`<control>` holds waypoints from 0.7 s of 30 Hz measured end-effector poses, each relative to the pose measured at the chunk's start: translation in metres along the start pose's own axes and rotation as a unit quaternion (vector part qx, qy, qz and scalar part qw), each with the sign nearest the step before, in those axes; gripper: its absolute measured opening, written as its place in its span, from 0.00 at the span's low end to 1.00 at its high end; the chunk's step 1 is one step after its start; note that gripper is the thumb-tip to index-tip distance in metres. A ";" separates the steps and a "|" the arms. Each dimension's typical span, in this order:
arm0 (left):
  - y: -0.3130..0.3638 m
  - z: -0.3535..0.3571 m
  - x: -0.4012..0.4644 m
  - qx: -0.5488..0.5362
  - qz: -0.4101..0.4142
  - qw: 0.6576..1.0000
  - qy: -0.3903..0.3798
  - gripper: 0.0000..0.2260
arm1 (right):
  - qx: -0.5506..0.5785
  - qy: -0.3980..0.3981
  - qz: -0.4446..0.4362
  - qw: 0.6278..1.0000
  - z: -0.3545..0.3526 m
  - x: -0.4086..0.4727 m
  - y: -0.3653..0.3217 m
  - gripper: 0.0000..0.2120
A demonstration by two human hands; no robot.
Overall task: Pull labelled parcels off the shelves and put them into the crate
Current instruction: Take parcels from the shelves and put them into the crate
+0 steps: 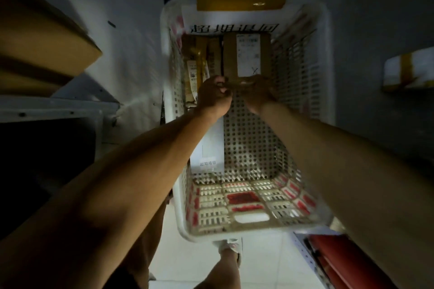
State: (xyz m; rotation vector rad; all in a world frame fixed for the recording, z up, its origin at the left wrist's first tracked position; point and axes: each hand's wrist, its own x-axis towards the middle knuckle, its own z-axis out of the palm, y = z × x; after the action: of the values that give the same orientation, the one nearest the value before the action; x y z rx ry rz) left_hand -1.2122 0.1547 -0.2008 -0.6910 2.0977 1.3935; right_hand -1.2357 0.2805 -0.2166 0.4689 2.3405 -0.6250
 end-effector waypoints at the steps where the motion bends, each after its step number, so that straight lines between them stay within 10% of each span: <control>1: 0.000 -0.004 -0.012 0.014 0.006 1.000 -0.003 0.13 | -0.005 -0.015 0.008 1.000 -0.003 -0.016 -0.001 0.16; 10: 0.001 -0.048 -0.170 0.121 0.033 0.992 0.027 0.13 | -0.168 -0.083 -0.085 0.979 -0.055 -0.183 0.005 0.20; 21: -0.095 -0.077 -0.349 0.287 -0.026 0.944 0.161 0.14 | -0.449 -0.121 -0.342 0.816 0.005 -0.323 -0.032 0.17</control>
State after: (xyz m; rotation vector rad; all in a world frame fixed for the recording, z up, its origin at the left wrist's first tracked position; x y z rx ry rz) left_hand -0.9045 0.0948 -0.0045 -0.7493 2.5452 0.6004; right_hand -1.0169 0.1986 0.0090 -0.8634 2.1979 0.1840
